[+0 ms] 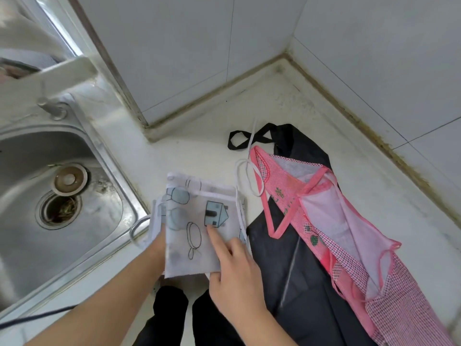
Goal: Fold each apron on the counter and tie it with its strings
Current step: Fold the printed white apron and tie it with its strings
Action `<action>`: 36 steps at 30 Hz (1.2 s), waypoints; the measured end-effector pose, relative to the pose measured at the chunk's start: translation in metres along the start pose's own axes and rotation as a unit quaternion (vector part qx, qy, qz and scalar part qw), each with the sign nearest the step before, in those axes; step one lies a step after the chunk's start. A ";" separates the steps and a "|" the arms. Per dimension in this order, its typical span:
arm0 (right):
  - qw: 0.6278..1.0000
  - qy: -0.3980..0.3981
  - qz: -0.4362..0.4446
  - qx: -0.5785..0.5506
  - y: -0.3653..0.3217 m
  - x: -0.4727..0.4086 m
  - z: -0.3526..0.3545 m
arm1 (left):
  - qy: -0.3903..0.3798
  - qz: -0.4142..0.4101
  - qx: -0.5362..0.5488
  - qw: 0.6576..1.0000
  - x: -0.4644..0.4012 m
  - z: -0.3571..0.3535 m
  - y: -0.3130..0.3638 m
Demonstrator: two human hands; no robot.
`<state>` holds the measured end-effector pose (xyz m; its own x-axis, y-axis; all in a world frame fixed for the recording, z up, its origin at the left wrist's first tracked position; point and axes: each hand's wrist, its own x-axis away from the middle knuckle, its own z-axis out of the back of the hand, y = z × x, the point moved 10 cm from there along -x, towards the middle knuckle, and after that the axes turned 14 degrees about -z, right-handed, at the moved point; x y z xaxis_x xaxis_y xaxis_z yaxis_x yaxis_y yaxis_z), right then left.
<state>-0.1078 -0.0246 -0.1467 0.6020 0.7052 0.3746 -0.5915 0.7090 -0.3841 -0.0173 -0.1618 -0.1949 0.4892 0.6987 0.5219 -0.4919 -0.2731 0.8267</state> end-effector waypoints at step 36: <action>0.953 -0.066 -0.272 -0.112 0.084 -0.016 -0.021 | -0.110 -0.143 -0.530 0.828 -0.002 -0.008 0.000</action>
<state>-0.1558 0.0237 -0.2024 0.7061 0.2384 0.6668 -0.0716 0.9608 -0.2677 -0.0241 -0.1584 -0.1976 0.7572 0.4657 0.4579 -0.6322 0.6988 0.3347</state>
